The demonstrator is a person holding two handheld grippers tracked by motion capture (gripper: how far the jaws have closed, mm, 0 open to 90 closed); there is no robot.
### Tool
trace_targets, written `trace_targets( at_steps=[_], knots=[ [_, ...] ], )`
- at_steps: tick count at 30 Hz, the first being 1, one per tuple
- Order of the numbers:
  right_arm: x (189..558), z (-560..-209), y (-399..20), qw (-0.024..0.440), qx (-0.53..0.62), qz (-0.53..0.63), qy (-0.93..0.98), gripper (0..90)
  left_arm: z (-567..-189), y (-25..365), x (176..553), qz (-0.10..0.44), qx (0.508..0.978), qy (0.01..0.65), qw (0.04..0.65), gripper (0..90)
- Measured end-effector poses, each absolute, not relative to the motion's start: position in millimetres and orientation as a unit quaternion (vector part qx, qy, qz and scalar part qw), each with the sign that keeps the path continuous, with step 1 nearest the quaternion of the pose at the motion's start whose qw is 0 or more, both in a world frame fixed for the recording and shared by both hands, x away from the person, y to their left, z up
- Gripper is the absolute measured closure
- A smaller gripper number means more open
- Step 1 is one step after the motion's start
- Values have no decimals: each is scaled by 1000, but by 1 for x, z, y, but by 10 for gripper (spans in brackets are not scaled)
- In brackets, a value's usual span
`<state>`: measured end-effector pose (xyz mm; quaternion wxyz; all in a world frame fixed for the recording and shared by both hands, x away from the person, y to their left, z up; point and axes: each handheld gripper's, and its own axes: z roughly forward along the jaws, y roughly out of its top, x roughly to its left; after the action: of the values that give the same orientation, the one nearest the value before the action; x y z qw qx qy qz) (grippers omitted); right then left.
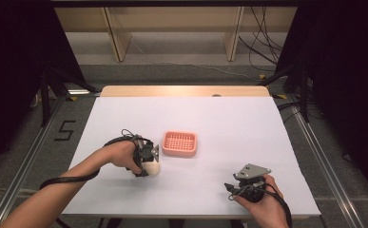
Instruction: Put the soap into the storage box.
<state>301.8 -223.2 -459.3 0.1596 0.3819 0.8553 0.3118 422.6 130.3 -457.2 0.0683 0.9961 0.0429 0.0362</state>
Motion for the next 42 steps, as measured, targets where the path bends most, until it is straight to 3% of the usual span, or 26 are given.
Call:
trace_targets(
  at_steps=[42],
  knots=[
    [303,-461,-223,166,375,314,856,525,-448,162,411,83,978,89,171,493]
  ],
)
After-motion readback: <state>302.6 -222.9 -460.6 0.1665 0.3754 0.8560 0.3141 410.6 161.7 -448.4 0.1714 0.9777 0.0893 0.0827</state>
